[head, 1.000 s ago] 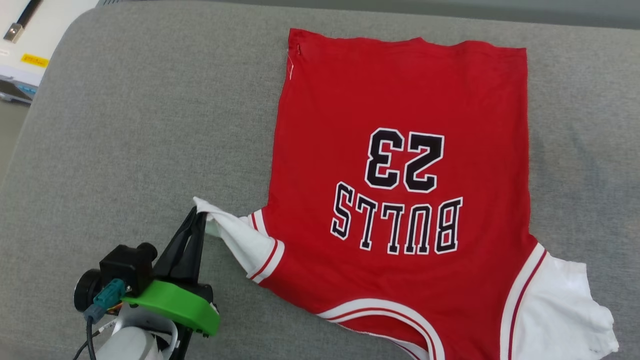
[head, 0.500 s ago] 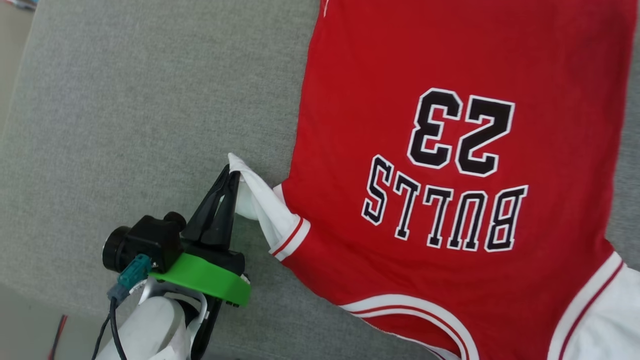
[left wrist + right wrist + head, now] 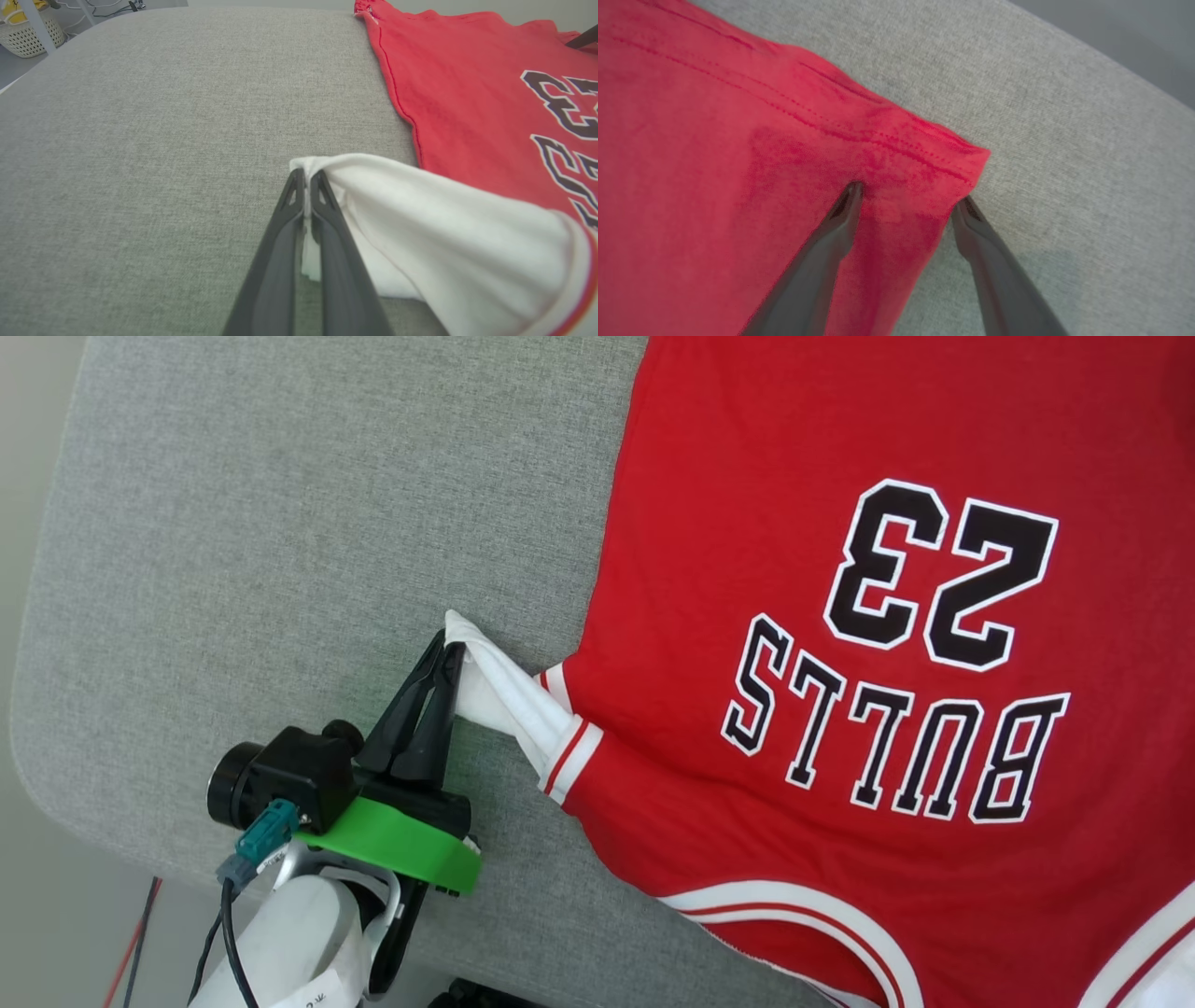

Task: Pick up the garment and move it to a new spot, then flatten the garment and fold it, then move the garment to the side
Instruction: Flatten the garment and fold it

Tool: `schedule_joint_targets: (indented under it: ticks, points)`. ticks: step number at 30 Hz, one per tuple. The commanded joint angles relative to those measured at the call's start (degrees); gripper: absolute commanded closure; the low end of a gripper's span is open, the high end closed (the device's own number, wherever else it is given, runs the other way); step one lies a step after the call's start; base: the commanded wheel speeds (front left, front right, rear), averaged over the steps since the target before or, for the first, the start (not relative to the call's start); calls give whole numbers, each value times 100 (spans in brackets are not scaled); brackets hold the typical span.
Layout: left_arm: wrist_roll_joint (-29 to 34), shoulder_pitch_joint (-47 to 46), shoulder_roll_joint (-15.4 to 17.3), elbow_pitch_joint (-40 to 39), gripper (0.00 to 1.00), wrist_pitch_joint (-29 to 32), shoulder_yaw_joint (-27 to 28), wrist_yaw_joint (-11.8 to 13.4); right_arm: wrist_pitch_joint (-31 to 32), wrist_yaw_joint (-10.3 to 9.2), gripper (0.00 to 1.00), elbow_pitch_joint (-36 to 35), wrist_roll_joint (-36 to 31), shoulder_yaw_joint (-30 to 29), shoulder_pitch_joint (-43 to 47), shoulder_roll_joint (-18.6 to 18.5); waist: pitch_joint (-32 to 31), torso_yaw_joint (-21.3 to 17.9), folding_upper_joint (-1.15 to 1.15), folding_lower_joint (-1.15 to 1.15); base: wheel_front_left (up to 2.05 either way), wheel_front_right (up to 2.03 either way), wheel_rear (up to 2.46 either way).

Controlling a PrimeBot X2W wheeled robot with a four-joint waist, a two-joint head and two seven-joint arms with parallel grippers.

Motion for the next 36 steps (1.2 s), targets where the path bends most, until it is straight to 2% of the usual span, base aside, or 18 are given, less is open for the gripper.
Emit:
schedule_joint_targets:
  ticks: [1, 8, 12, 14, 15, 23, 26, 30, 36]
  points:
    - [76, -92, -38, 29, 100, -35, 49, -51, 5, -5, 100, 228, 11, 204, 445, 26, -72, -41, 0, 0, 0, 0, 0]
    - [135, 204, -86, 228, 100, -35, 217, -124, -888, -5, 100, -338, 359, 779, 385, -340, -852, -244, 0, 0, 0, 0, 0]
    - [117, 428, -37, 250, 100, -34, 263, -98, -1251, -5, 100, -772, 749, 1023, 750, -739, -1266, -382, 0, 0, 0, 0, 0]
    - [104, 549, 17, 242, 100, -25, 289, -60, -1415, -5, 100, -1034, 917, 1147, 1038, -1003, -1445, -483, 0, 0, 0, 0, 0]
    - [68, 741, 102, 194, 100, 11, 343, 10, -1667, -5, 100, -1468, 1215, 1277, 1609, -1420, -1677, -676, 0, 0, 0, 0, 0]
    - [-13, 1119, 277, 109, 100, 118, 437, 147, -2364, -5, 100, -2173, 1770, 768, 3480, -2144, -2097, -1138, 0, 0, 0, 0, 0]
    - [-42, 1208, 317, 81, 100, 142, 462, 181, -2545, -5, 100, -2360, 1865, 401, 4224, -2213, -2187, -1252, 0, 0, 0, 0, 0]
    - [-76, 1297, 357, 62, 100, 165, 483, 213, -2677, -5, 100, -2585, 1877, -151, 5384, -2106, -2286, -1359, 0, 0, 0, 0, 0]
    - [-127, 1358, 397, 98, 100, 160, 502, 212, -2504, -5, 100, -2967, 1720, -889, 7149, -1438, -2320, -1440, 0, 0, 0, 0, 0]
